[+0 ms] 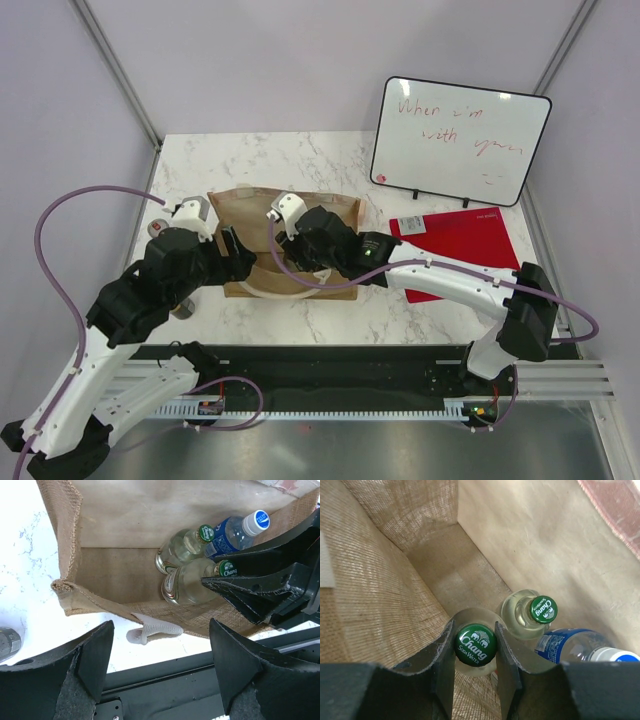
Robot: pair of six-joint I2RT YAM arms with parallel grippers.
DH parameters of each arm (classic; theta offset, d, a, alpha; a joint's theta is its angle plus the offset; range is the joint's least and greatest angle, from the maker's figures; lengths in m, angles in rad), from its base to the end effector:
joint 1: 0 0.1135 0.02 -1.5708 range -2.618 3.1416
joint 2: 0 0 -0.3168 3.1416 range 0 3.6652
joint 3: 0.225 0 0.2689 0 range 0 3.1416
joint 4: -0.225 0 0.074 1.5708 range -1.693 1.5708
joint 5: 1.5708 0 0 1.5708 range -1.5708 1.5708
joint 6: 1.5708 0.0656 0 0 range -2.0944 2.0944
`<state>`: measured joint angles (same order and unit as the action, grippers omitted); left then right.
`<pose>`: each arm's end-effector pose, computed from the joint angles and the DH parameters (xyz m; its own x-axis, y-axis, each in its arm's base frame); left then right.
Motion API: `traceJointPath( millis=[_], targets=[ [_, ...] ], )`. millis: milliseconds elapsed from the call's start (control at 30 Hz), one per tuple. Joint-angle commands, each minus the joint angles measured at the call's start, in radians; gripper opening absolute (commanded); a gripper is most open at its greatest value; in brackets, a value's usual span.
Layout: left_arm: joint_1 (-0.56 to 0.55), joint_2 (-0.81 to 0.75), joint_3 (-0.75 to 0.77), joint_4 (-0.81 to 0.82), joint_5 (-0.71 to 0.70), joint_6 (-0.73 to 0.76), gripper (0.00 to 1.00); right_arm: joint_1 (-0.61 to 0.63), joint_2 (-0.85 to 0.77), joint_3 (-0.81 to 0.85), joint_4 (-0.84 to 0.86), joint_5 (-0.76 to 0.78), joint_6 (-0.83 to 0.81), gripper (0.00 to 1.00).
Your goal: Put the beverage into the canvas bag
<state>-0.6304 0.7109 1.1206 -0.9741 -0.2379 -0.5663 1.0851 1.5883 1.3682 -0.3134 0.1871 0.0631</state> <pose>0.1003 -0.0540 0.4060 -0.5857 -0.2181 -0.7806 0.1159 0.9307 -0.3469 0.2039 0.3601 0.3612 -0.2870 -0.4110 -0.8653 -0.7776 0.6275 -0.0401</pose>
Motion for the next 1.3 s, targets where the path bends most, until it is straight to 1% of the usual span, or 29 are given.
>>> traceJointPath(
  millis=[0,200,267,300,367,567,667,700,800,933,967,1067,1267],
  targets=[
    [-0.002,0.002,0.027,-0.003,-0.057,0.04,0.84,-0.025,-0.057,-0.017,0.128,0.031,-0.003,0.0],
    [-0.002,0.007,0.008,-0.014,-0.092,0.046,0.84,-0.028,-0.053,-0.041,0.128,0.006,0.004,0.0],
    [-0.002,0.007,0.004,-0.014,-0.098,0.046,0.84,-0.03,-0.044,-0.049,0.128,-0.005,0.003,0.03],
    [-0.002,0.007,0.004,-0.014,-0.1,0.046,0.84,-0.03,-0.041,-0.053,0.128,-0.008,0.006,0.07],
    [-0.002,0.007,0.01,-0.014,-0.1,0.049,0.84,-0.03,-0.031,-0.06,0.126,-0.011,0.009,0.1],
    [-0.002,-0.016,0.034,-0.035,-0.132,0.051,0.85,-0.03,-0.01,-0.072,0.123,-0.028,0.032,0.24],
    [0.0,-0.027,0.039,-0.035,-0.133,0.052,0.85,-0.031,-0.005,-0.069,0.123,-0.025,0.035,0.36],
    [-0.002,-0.028,0.041,-0.037,-0.135,0.054,0.85,-0.031,-0.004,-0.066,0.123,-0.023,0.04,0.38],
    [-0.002,-0.031,0.039,-0.037,-0.14,0.06,0.85,-0.031,0.004,-0.054,0.123,-0.014,0.037,0.42],
    [-0.002,-0.034,0.036,-0.037,-0.15,0.071,0.86,-0.031,0.016,-0.05,0.125,-0.006,0.044,0.44],
    [-0.002,-0.034,0.036,-0.038,-0.153,0.069,0.86,-0.03,0.016,-0.052,0.123,-0.006,0.046,0.48],
    [-0.002,-0.039,0.041,-0.038,-0.153,0.069,0.86,-0.03,0.007,-0.051,0.123,-0.011,0.053,0.53],
    [-0.002,-0.047,0.057,-0.043,-0.15,0.071,0.86,-0.031,-0.017,-0.005,0.105,-0.011,0.06,0.55]
  ],
)
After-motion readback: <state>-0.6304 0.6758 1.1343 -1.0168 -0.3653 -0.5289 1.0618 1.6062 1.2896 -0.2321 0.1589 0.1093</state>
